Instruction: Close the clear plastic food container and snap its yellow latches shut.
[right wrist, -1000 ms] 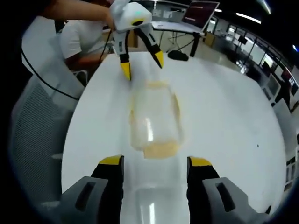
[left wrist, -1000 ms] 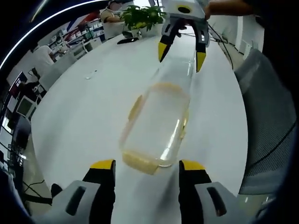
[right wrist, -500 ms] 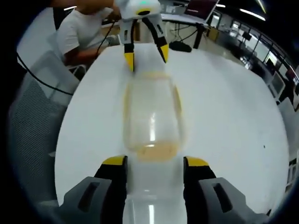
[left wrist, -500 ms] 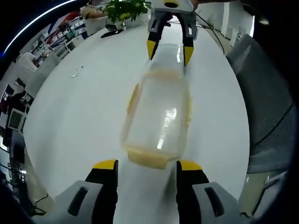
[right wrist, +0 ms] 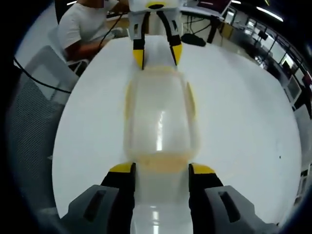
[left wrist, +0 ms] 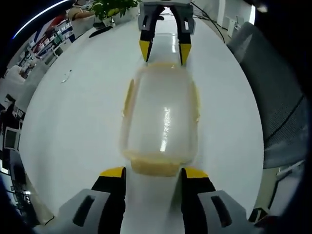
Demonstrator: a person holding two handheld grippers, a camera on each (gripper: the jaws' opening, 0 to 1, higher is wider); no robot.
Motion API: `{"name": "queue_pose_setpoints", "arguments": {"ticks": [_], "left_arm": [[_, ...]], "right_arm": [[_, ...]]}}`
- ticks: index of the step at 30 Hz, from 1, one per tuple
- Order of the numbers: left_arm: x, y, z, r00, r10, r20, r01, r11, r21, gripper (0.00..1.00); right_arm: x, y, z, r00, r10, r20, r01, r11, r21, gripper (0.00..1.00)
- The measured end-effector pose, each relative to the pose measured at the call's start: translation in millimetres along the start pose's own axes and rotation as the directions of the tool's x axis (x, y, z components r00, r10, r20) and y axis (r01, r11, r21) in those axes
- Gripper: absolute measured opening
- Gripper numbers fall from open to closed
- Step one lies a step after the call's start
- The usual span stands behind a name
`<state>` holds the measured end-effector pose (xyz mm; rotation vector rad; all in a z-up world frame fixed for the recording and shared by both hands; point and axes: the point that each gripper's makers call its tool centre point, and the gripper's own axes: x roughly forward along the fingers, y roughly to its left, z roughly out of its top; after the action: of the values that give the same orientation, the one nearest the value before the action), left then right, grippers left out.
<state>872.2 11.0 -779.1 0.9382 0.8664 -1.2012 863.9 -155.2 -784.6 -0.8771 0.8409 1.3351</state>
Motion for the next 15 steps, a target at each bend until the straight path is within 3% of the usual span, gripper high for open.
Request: {"name": "queue_pose_setpoints", "arguments": {"ticks": [3, 15], "left_arm": [[2.7, -0.6, 1.8, 1.000, -0.012, 0.006, 0.012, 1.000, 0.001, 0.39], [8.9, -1.0, 0.3, 0.998, -0.068, 0.002, 0.068, 0.997, 0.032, 0.34]], "right_arm": [[4.2, 0.8, -1.8, 0.999, 0.008, -0.033, -0.009, 1.000, -0.011, 0.39], [9.0, 0.2, -3.5, 0.997, 0.032, -0.064, -0.033, 0.999, -0.007, 0.38]]}}
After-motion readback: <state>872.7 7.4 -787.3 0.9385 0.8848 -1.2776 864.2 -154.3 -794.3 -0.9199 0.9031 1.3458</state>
